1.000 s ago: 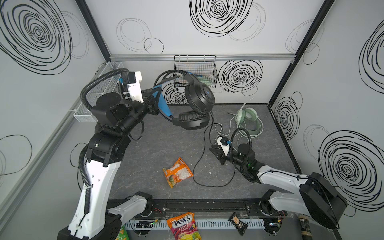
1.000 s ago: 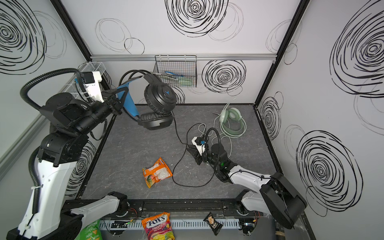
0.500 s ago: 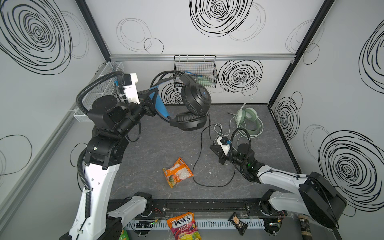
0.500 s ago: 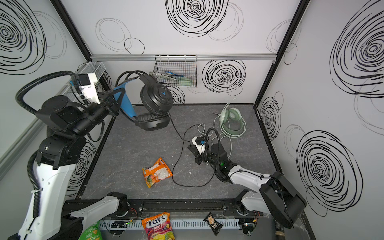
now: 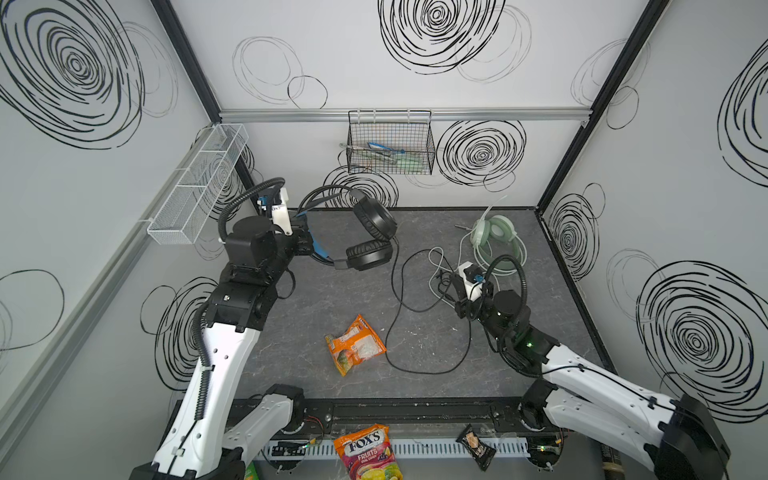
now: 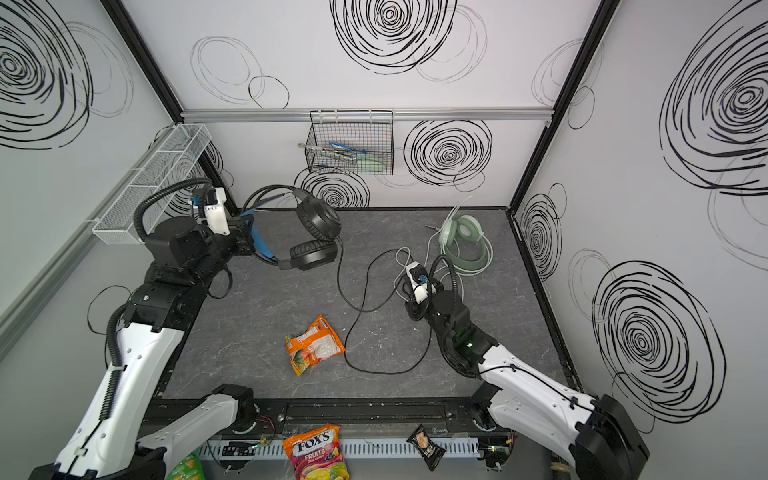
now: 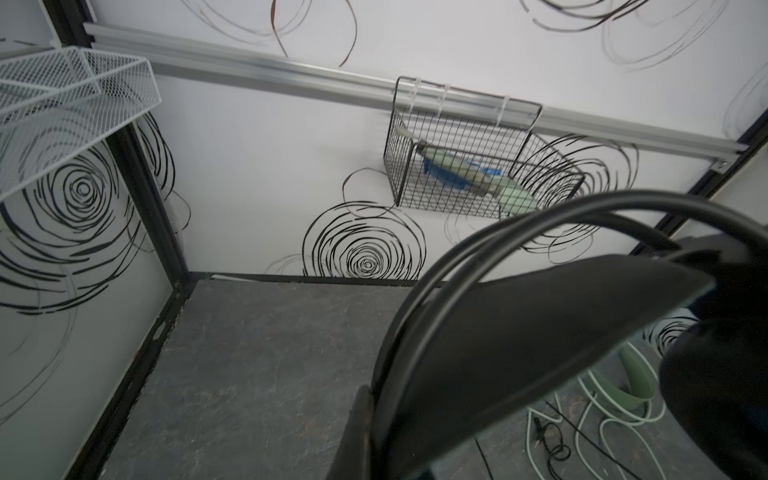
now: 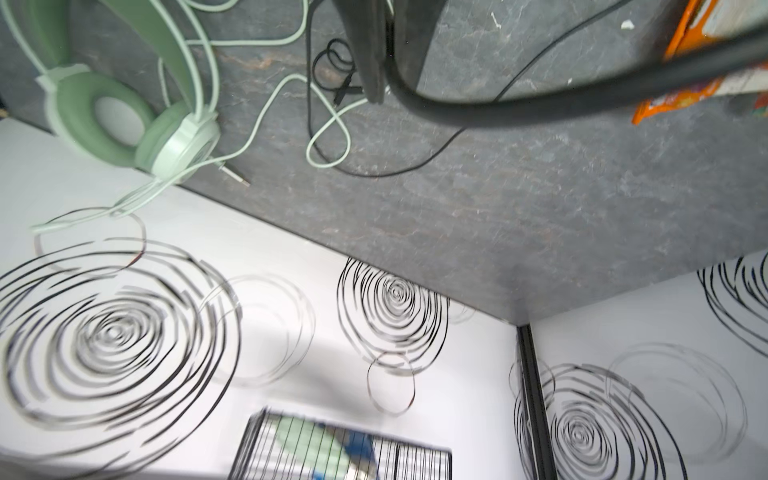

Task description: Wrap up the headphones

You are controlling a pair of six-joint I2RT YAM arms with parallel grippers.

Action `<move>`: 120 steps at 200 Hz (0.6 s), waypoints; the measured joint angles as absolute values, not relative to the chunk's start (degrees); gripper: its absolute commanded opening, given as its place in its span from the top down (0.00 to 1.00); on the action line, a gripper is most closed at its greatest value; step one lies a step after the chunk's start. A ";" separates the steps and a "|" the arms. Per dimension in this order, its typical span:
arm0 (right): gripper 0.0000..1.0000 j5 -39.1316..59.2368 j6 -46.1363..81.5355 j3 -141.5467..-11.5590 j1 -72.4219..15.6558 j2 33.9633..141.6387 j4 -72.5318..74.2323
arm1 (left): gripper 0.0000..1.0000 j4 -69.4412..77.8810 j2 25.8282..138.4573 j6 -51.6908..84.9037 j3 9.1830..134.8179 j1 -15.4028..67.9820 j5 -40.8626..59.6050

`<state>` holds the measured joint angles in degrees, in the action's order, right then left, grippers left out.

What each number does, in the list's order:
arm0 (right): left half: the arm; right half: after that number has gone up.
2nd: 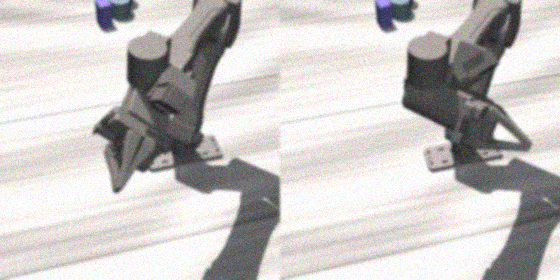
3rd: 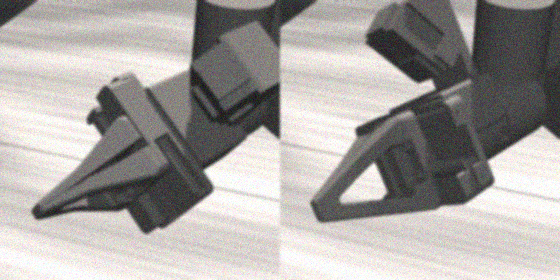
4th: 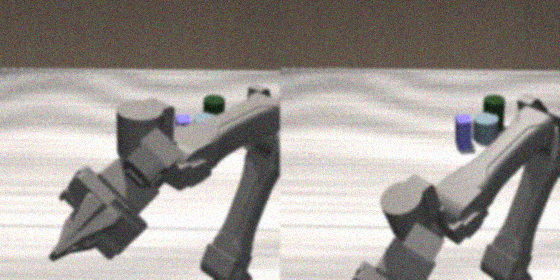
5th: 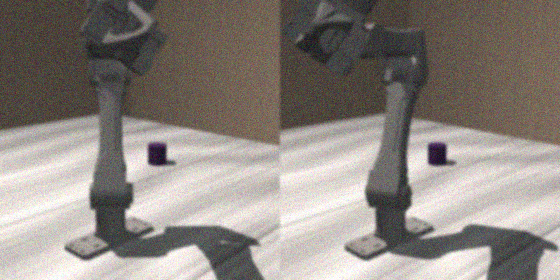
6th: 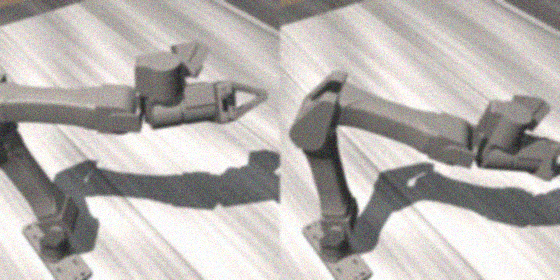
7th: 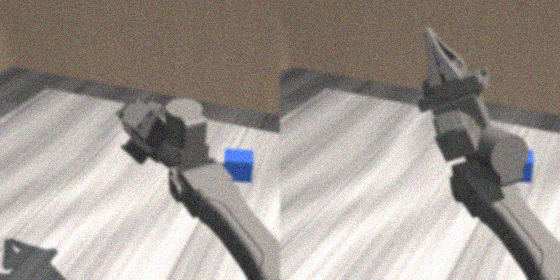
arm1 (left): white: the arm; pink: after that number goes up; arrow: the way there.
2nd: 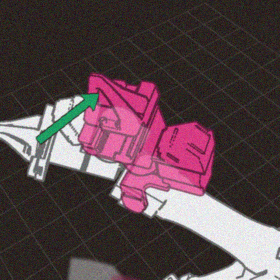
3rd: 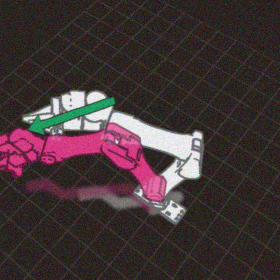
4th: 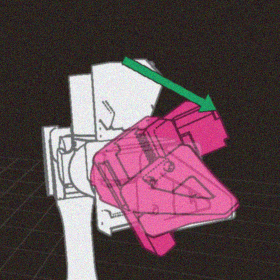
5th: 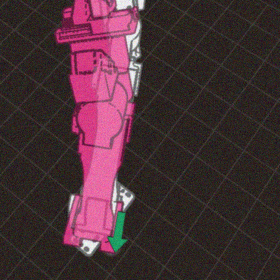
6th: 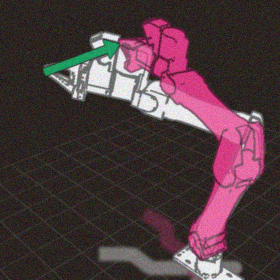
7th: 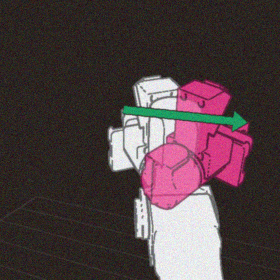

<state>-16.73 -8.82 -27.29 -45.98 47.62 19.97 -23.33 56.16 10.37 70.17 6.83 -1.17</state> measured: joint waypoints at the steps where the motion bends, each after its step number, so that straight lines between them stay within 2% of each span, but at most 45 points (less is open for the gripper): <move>1: 1.00 -17.23 -8.93 -27.42 -46.11 47.46 19.81 | 1.00 -23.31 56.12 10.31 69.89 6.83 -1.37; 37: 1.00 -30.48 -14.63 -34.52 -57.87 44.14 15.90 | 1.00 -22.04 55.61 8.27 63.92 6.83 -6.46; 75: 1.00 -44.51 -24.84 -41.60 -72.47 52.62 15.00 | 1.00 -20.99 54.74 6.17 58.74 7.07 -9.87; 94: 1.00 -47.55 -29.67 -44.95 -76.14 57.19 14.28 | 1.00 -20.99 54.13 4.93 57.78 8.05 -11.55; 120: 1.00 -48.03 -35.88 -48.88 -76.86 59.99 14.72 | 1.00 -21.08 53.28 3.16 57.63 11.66 -12.14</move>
<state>-48.03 -35.88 -48.88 -76.86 59.99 14.72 -21.08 53.28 3.16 57.63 11.66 -12.14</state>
